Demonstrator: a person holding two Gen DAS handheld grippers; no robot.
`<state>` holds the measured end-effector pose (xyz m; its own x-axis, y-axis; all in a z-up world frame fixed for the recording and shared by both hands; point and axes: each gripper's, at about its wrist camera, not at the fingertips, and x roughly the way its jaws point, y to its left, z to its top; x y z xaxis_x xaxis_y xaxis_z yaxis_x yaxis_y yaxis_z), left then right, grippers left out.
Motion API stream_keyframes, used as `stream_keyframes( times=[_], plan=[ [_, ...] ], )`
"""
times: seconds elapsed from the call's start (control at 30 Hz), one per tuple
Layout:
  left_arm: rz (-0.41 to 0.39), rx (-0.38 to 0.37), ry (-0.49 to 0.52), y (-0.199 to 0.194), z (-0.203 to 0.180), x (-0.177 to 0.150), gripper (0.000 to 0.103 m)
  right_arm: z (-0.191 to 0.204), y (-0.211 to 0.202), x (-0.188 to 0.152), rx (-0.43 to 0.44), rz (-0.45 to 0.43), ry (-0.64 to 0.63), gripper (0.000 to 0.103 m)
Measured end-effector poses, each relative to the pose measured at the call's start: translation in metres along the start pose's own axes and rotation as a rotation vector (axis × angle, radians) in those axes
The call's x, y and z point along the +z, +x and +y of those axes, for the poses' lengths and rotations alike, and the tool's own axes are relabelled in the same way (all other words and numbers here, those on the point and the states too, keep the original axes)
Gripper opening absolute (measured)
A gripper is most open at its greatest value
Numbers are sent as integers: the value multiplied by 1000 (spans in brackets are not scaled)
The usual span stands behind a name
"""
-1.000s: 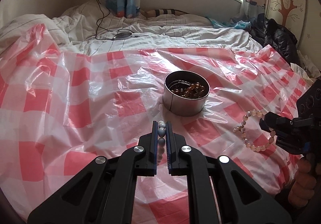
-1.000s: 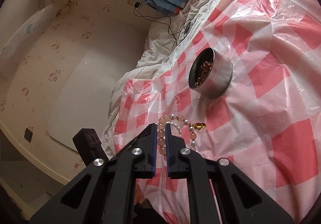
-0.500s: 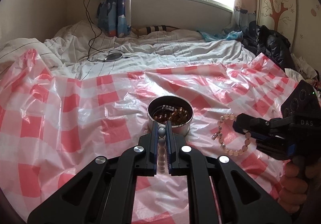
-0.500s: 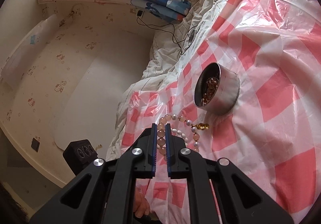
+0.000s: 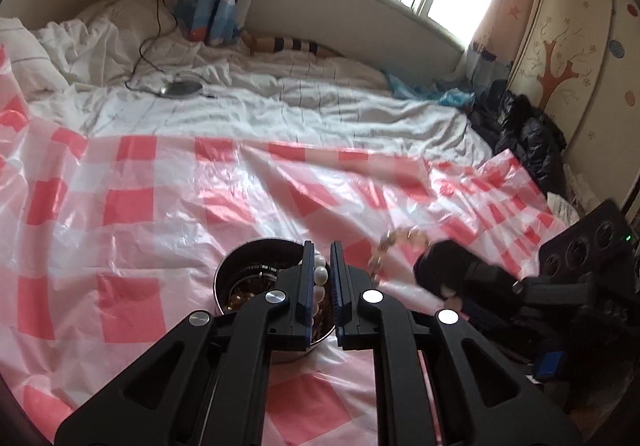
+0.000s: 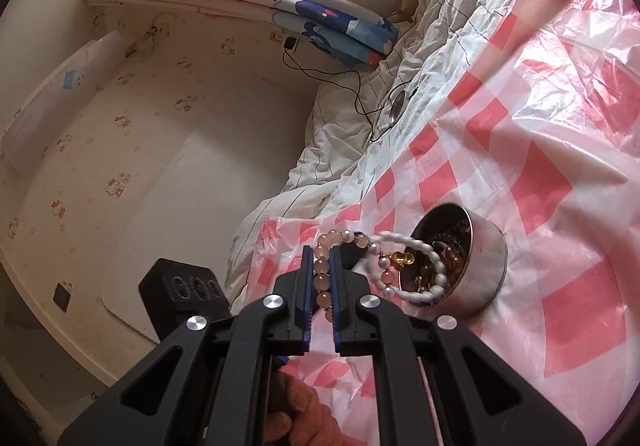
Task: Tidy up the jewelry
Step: 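Carry both bracelets over the tin and open both grippers to drop them, then push the hanging white pearl strand down into the tin with the right gripper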
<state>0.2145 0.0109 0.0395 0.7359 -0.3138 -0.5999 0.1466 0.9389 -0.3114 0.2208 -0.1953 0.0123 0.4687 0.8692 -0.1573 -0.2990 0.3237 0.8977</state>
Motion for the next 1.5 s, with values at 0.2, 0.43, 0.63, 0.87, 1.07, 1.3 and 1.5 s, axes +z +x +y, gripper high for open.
stream_keyframes(
  times=[0.2, 0.43, 0.63, 0.87, 1.07, 1.3, 1.5],
  plan=[
    [30, 107, -105, 3, 29, -3, 44, -5, 32, 15, -47, 22, -33, 9],
    [-30, 256, -147, -29, 62, 2, 62, -3, 56, 2, -364, 94, -183, 36],
    [-43, 371, 38, -41, 45, -1, 73, 3, 35, 0, -403, 21, -221, 47],
    [-91, 449, 159, -56, 32, -2, 80, -4, 12, 3, -429, -24, -153, 53],
    [-102, 459, 182, -60, 28, -2, 82, -14, 14, 4, -443, 3, -106, 53],
    [-106, 470, 207, -59, 23, -4, 86, -12, 27, -4, -423, 68, -109, 53],
    [-118, 483, 228, -60, 19, -4, 90, -8, 44, -13, -406, 135, -141, 54]
  ],
)
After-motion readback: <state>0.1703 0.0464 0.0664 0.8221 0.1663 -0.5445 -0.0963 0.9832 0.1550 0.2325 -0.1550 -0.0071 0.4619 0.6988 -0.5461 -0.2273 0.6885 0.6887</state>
